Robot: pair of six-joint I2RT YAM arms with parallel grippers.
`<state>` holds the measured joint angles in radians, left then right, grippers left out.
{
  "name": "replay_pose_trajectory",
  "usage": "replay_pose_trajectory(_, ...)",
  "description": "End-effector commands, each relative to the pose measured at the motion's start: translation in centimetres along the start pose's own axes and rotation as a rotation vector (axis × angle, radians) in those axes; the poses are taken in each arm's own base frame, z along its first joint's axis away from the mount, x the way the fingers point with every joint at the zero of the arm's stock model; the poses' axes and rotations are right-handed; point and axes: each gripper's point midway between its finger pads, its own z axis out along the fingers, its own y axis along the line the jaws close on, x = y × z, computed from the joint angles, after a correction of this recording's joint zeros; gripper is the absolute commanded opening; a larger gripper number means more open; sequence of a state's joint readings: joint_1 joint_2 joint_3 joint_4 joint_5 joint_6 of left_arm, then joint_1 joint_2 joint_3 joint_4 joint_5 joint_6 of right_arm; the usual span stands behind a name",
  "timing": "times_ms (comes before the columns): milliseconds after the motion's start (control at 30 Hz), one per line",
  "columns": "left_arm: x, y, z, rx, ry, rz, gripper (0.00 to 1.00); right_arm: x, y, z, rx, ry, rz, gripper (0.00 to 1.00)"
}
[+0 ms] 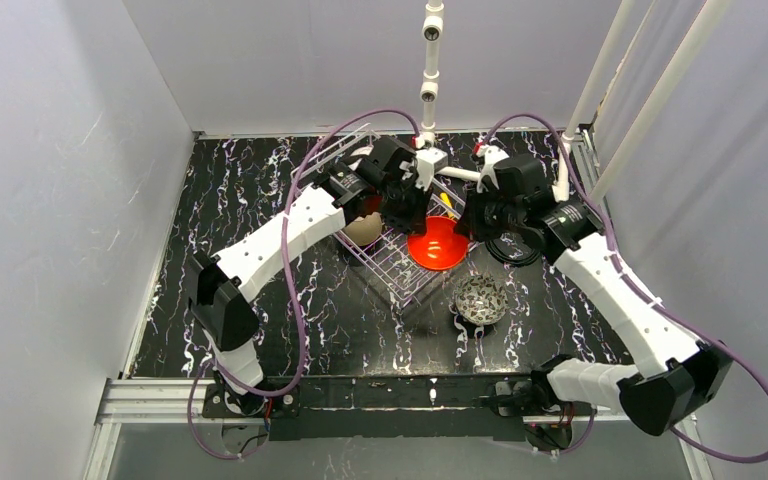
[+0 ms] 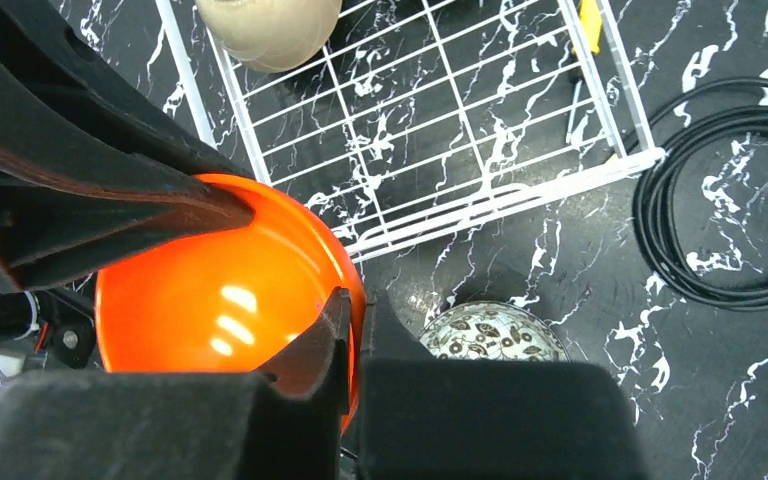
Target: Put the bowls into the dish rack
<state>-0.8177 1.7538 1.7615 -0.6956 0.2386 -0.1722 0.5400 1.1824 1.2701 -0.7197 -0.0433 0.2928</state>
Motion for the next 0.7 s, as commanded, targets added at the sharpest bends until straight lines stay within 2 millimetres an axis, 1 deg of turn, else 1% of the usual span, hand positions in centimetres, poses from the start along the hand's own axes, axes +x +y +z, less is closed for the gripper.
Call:
replay_pose_trajectory(0,-2.7,-2.1,-4.9,0.067,-0.119,0.061,0.1,-3.3,0.5,0.5,-0.002,-0.07,0.012,0.01)
replay_pose_trajectory(100,-3.8,-1.9,-5.8,0.043,-0.193,0.079,0.4,-4.8,0.7,1.0,0.0,-0.103,0.034,0.01)
replay_pose_trajectory(133,-4.3,-1.5,-6.3,0.016,-0.224,0.092,0.52,-5.4,0.8,1.1,-0.001,-0.115,0.039,0.01)
replay_pose_trajectory(200,-5.3,-0.7,-7.7,-0.044,-0.286,0.128,0.7,-6.0,1.0,1.6,-0.003,-0.119,0.047,0.01)
replay_pose_trajectory(333,-6.7,0.9,-10.4,-0.162,-0.385,0.184,0.88,-6.1,0.8,2.7,0.018,-0.08,0.081,0.01)
replay_pose_trajectory(367,-7.0,0.7,-10.9,-0.159,-0.409,0.19,0.91,-6.0,0.8,3.1,0.026,-0.065,0.095,0.01)
replay_pose_trajectory(433,-7.0,-0.9,-11.6,-0.077,-0.448,0.235,0.93,-5.7,0.6,4.0,0.036,-0.039,0.122,0.01)
replay_pose_trajectory(467,-6.7,-2.1,-11.6,-0.008,-0.459,0.28,0.94,-5.7,0.6,4.3,0.038,-0.033,0.135,0.01)
replay_pose_trajectory(533,-5.4,-4.6,-11.4,0.149,-0.459,0.401,0.94,-5.8,0.6,4.8,0.04,-0.023,0.154,0.01)
replay_pose_trajectory(567,-4.8,-5.5,-11.2,0.203,-0.451,0.438,0.94,-5.8,0.7,5.0,0.035,-0.014,0.159,0.01)
replay_pose_trajectory(667,-3.7,-6.2,-10.6,0.268,-0.419,0.513,0.92,-5.9,1.3,5.3,0.008,0.008,0.162,0.01)
